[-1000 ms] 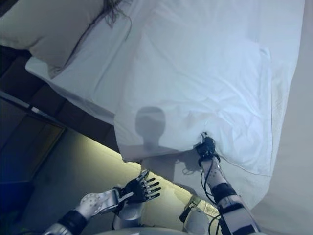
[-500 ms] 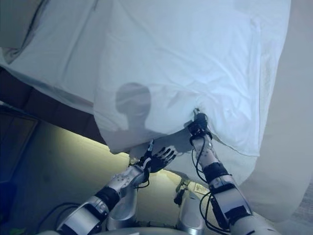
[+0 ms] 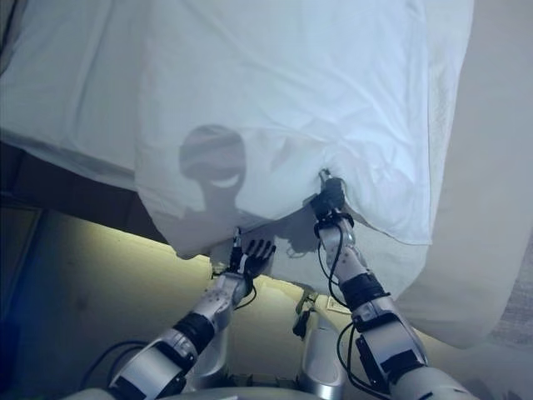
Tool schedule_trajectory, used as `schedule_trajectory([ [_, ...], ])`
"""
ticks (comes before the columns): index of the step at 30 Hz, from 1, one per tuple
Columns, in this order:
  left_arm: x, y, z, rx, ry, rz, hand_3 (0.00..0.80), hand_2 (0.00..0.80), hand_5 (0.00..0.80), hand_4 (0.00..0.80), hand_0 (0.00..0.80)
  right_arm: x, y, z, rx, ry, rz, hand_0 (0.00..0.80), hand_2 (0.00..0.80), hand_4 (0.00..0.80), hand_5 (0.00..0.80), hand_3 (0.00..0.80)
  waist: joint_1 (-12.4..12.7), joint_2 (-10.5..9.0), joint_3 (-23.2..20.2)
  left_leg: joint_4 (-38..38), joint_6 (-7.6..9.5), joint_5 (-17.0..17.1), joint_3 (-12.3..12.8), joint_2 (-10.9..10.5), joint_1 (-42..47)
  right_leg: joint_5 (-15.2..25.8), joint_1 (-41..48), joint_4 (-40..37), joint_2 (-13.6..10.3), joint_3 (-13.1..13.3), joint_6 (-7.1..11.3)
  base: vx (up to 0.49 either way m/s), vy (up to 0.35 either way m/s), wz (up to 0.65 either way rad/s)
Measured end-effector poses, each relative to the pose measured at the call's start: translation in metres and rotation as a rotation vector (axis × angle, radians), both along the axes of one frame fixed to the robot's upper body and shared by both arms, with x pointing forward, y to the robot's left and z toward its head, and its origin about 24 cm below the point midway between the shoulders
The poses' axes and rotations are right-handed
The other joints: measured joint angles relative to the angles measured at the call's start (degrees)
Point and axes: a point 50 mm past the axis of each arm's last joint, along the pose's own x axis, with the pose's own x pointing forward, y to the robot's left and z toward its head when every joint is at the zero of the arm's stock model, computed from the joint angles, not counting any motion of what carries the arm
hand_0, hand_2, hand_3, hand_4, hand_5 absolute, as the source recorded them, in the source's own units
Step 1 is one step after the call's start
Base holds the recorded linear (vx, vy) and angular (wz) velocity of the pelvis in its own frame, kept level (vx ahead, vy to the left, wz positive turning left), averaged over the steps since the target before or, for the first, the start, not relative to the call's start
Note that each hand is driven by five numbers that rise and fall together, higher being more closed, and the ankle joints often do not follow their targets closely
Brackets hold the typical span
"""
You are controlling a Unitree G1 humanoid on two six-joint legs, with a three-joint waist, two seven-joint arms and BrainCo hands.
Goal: Make the bed neatly
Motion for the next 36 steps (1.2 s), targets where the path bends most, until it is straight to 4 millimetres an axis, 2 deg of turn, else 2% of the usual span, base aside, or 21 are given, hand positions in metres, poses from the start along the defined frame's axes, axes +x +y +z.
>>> schedule_trajectory([
  [4, 0.01, -0.006, 0.016, -0.03, -0.058, 0.051, 0.0, 0.0, 0.0, 0.0, 0.0, 0.001, 0.003, 0.007, -0.027, -0.018, 0.008, 0.8, 0.8, 0.8, 0.8, 0.8, -0.5, -0.02, 0.0, -0.2, -0.2, 0.3, 1.7, -0.1, 0.0, 0.5, -0.4, -0.5, -0.3, 0.4, 0.18, -0.068, 0.121, -0.07],
  [9, 0.022, -0.002, 0.034, -0.035, -0.121, 0.122, 0.0, 0.0, 0.0, 0.0, 0.0, 0.003, 0.01, 0.015, -0.038, -0.043, 0.039, 0.8, 0.8, 0.8, 0.8, 0.8, -2.0, -0.03, 0.1, -0.8, 0.12, 0.5, 4.4, -0.2, 0.1, 0.9, -1.6, -0.7, -0.7, 1.5, 0.38, -0.018, 0.099, -0.11],
  [12, 0.024, 0.0, 0.038, -0.029, -0.134, 0.15, 0.0, 0.0, 0.0, 0.0, 0.0, 0.002, 0.014, 0.017, -0.042, -0.051, 0.056, 0.8, 0.8, 0.8, 0.8, 0.8, -3.0, -0.02, 0.1, -1.0, 0.16, 0.6, 4.7, -0.2, 0.1, 0.9, -1.8, -0.7, -0.8, 1.5, 0.39, -0.006, 0.082, -0.05],
  [21, 0.036, 0.013, 0.051, -0.003, -0.183, 0.176, 0.0, 0.0, 0.0, 0.0, 0.0, 0.002, 0.016, 0.016, -0.041, -0.048, 0.082, 0.8, 0.8, 0.8, 0.8, 0.8, -3.0, 0.32, 0.3, -1.8, 0.43, 0.8, 7.5, 0.0, 2.2, 1.5, -1.7, -0.7, -1.0, 2.5, 0.19, 0.005, 0.064, -0.11],
  [22, 0.037, 0.015, 0.054, 0.01, -0.199, 0.174, 0.373, 0.373, 0.373, 0.373, 0.373, 0.001, 0.016, 0.016, -0.041, -0.054, 0.086, 0.8, 0.8, 0.8, 0.8, 0.8, -3.0, 0.61, 0.4, -1.8, 0.44, 0.8, 7.5, 0.0, 2.3, 1.5, -1.5, -0.7, -1.1, 2.5, 0.18, 0.018, 0.045, -0.04],
  [23, 0.039, 0.017, 0.057, 0.018, -0.216, 0.178, 0.486, 0.486, 0.486, 0.486, 0.486, 0.002, 0.015, 0.016, -0.043, -0.058, 0.086, 0.8, 0.8, 0.8, 0.8, 0.8, -3.0, 0.91, 0.6, -1.8, 0.46, 0.8, 7.5, 0.0, 2.4, 1.5, -1.5, -0.7, -1.0, 2.5, 0.15, 0.013, 0.049, 0.0],
  [24, 0.04, 0.019, 0.058, 0.017, -0.218, 0.184, 0.759, 0.759, 0.759, 0.759, 0.759, 0.002, 0.015, 0.016, -0.042, -0.059, 0.087, 0.8, 0.8, 0.8, 0.8, 0.8, -3.0, 1.17, 0.8, -1.8, 0.49, 0.8, 7.5, 0.0, 2.5, 1.5, -1.4, -0.7, -1.0, 2.5, 0.14, 0.009, 0.044, -0.01],
  [25, 0.041, 0.024, 0.058, 0.026, -0.219, 0.197, 0.8, 0.8, 0.8, 0.8, 0.8, 0.001, 0.015, 0.015, -0.042, -0.059, 0.088, 0.8, 0.8, 0.8, 0.8, 0.8, -3.0, 1.48, 1.0, -1.8, 0.5, 0.8, 7.5, 0.0, 2.6, 1.5, -1.3, -0.7, -1.1, 2.5, 0.14, 0.006, 0.05, 0.01],
  [30, 0.041, 0.032, 0.064, 0.138, -0.268, 0.181, 0.8, 0.8, 0.8, 0.8, 0.8, -0.005, 0.011, 0.001, -0.027, -0.027, 0.079, 0.8, 0.8, 0.8, 0.8, 0.8, -2.9, 2.53, 1.5, -2.0, 0.62, 0.9, 7.5, -0.1, 2.8, 1.5, -1.1, -0.8, -1.3, 2.4, 0.14, -0.002, 0.016, 0.0],
  [33, 0.038, 0.037, 0.063, 0.21, -0.279, 0.173, 0.8, 0.8, 0.8, 0.8, 0.8, -0.012, 0.007, -0.016, -0.011, 0.015, 0.065, 0.8, 0.8, 0.8, 0.8, 0.8, -2.9, 2.75, 1.6, -2.1, 0.68, 0.9, 7.5, -0.3, 2.7, 1.5, -1.2, -0.8, -1.6, 2.3, 0.17, 0.0, 0.0, 0.0],
  [36, 0.035, 0.039, 0.059, 0.222, -0.273, 0.169, 0.8, 0.8, 0.8, 0.8, 0.8, -0.017, 0.005, -0.044, 0.021, 0.109, 0.039, 0.8, 0.8, 0.8, 0.8, 0.8, -2.9, 3.12, 1.7, -1.9, 0.71, 0.9, 7.7, -0.3, 2.0, 1.6, -2.0, -0.7, -1.8, 2.3, 0.2, -0.007, -0.011, -0.02],
])
